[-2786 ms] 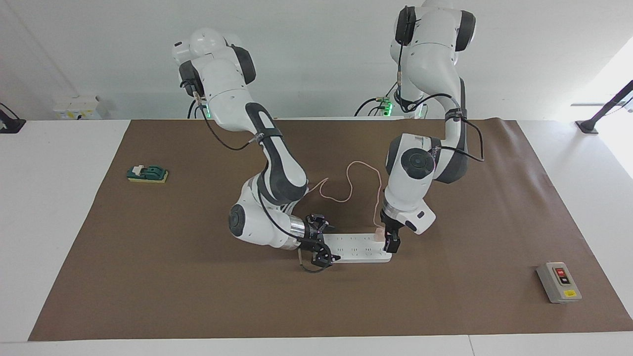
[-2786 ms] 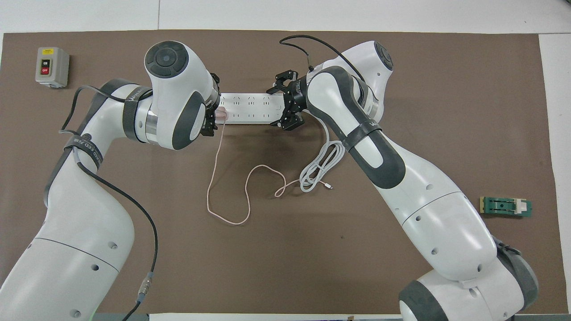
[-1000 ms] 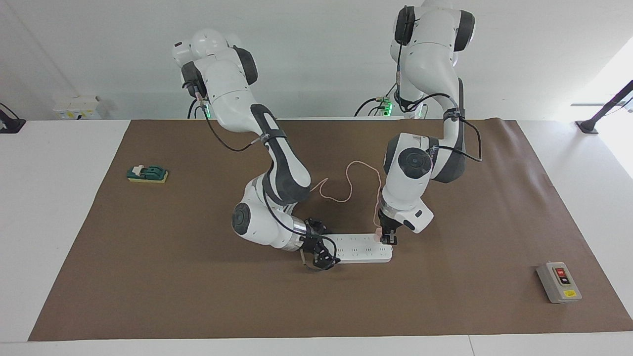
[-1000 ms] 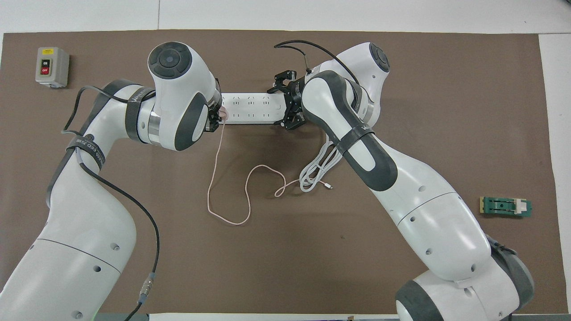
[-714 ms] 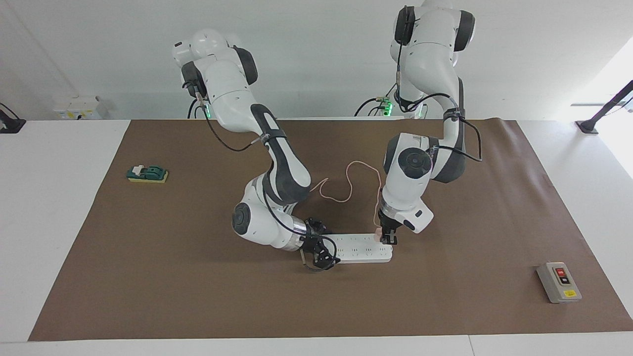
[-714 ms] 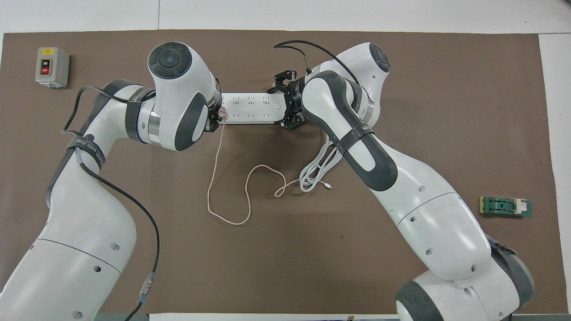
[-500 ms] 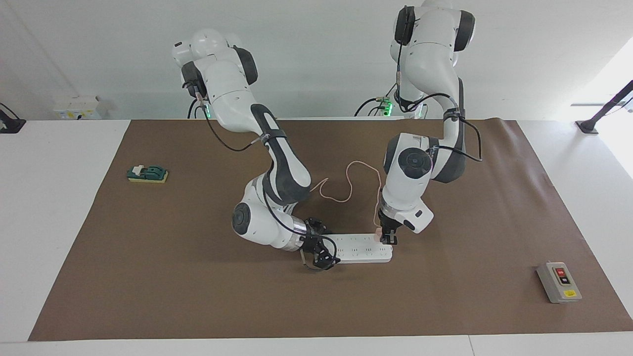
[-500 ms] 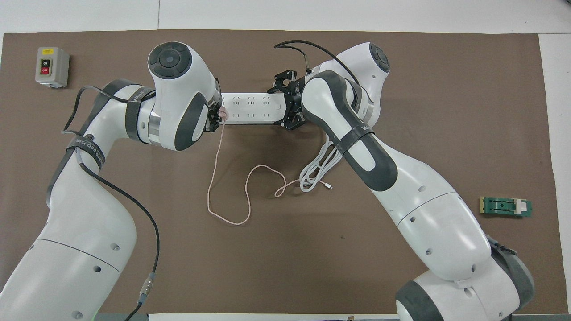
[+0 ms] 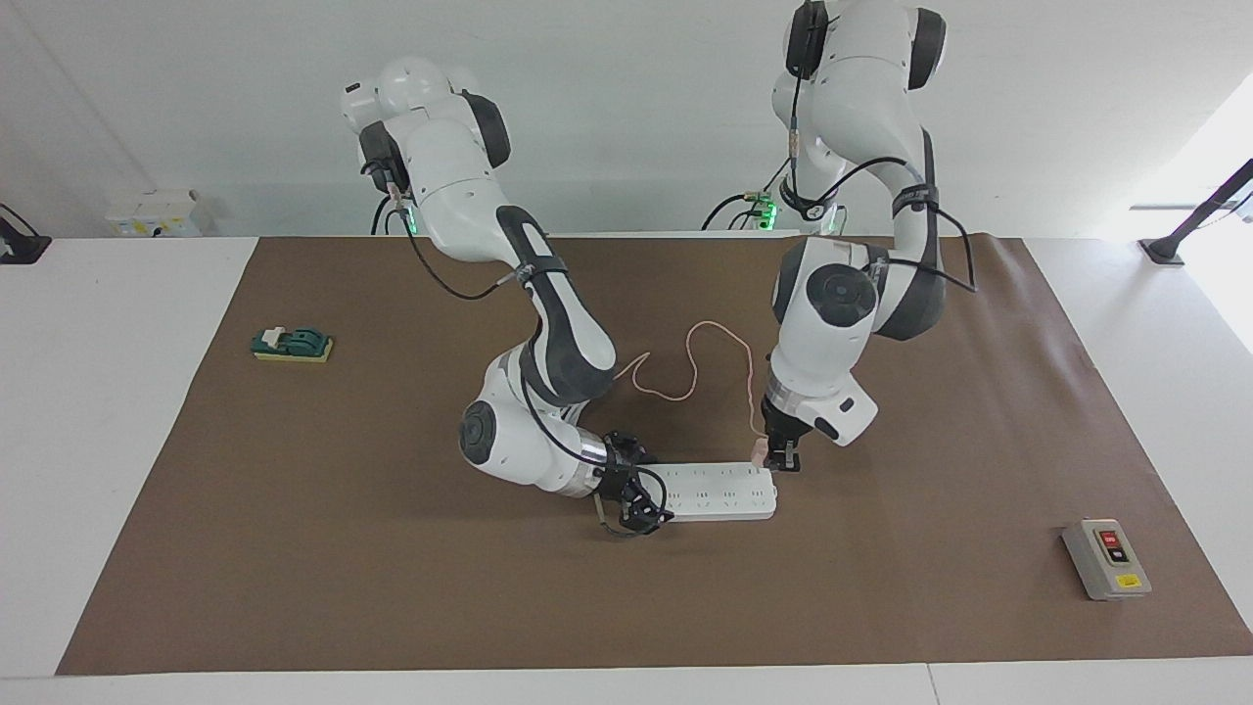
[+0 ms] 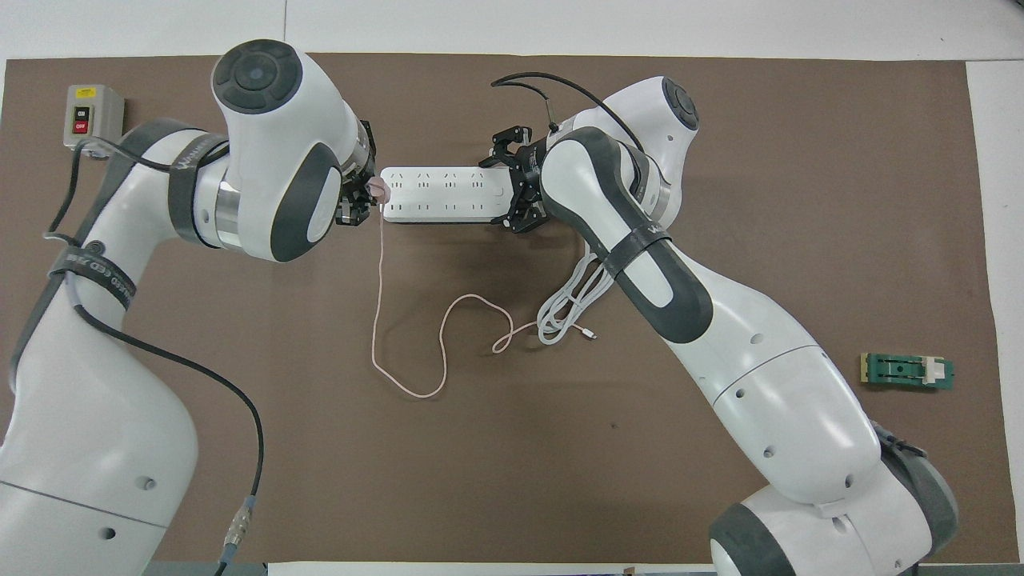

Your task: Unplug charger and place it aside

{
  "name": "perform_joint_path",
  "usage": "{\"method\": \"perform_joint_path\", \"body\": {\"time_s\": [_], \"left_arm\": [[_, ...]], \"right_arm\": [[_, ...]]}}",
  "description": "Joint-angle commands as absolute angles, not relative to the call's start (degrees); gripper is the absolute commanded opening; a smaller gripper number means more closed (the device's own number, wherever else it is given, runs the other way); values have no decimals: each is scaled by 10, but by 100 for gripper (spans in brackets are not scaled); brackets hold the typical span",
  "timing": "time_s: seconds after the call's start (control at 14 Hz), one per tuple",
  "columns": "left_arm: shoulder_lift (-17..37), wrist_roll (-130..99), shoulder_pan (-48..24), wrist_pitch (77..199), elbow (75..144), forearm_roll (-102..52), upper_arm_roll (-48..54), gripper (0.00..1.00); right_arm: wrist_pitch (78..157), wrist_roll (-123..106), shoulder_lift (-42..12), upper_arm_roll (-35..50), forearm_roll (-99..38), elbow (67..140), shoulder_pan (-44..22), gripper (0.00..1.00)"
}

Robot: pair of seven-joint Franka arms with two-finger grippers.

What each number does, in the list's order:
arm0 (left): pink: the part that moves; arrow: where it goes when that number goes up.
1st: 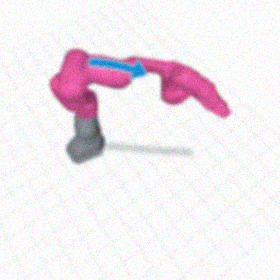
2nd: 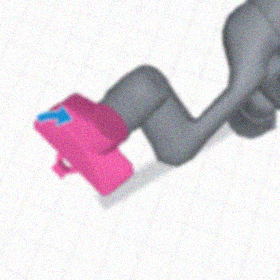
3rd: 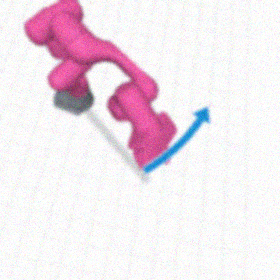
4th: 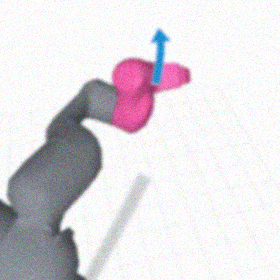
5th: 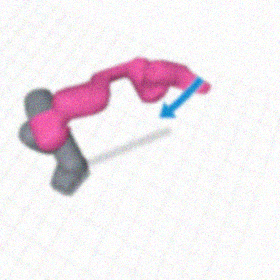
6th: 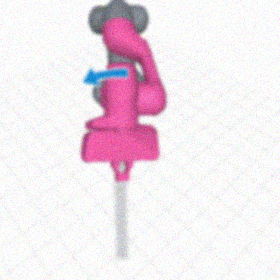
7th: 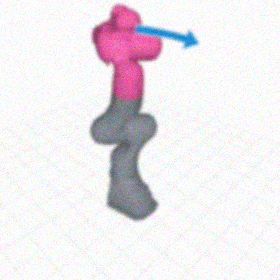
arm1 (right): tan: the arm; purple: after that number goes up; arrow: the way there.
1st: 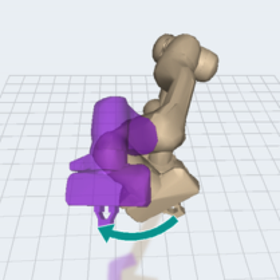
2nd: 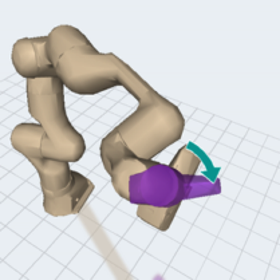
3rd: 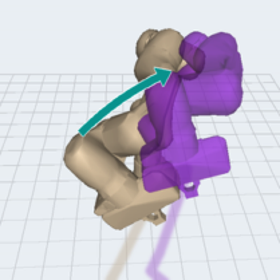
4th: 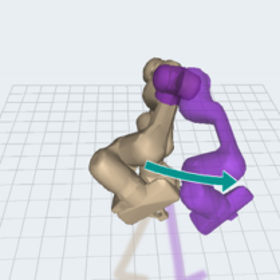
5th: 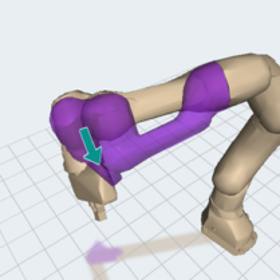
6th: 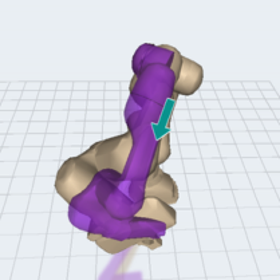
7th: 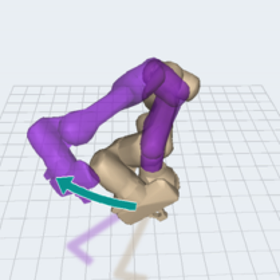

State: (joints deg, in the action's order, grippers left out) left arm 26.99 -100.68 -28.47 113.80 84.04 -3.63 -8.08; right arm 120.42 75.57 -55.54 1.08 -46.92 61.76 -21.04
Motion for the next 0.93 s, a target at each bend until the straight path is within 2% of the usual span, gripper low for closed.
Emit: {"method": "perform_joint_path", "body": {"time_s": [0.0, 0.14, 0.29, 0.43, 0.57, 0.64, 0.71, 0.86], "left_arm": [[262, -972, -282, 1123, 852, -31, -80, 0], [255, -894, -280, 1122, 861, -33, -80, 0], [244, -781, -271, 1101, 871, -35, -80, 0], [229, -658, -254, 1054, 877, -35, -80, 0], [202, -532, -231, 1041, 912, -35, -80, 0], [185, -473, -221, 1048, 938, -35, -81, 0], [170, -410, -202, 1052, 959, -33, -81, 0], [141, -291, -175, 1065, 999, -33, -82, 0]], "right_arm": [[1251, 741, -570, 13, -467, 615, -222, 28], [1252, 742, -570, 13, -467, 615, -222, 28], [1255, 742, -569, 13, -466, 620, -223, 35], [1255, 742, -569, 13, -466, 620, -222, 35], [1255, 742, -569, 14, -467, 620, -222, 36], [1257, 743, -569, 13, -466, 620, -224, 63], [1260, 746, -568, 13, -463, 620, -226, 100], [1260, 750, -568, 13, -463, 620, -230, 100]]}}
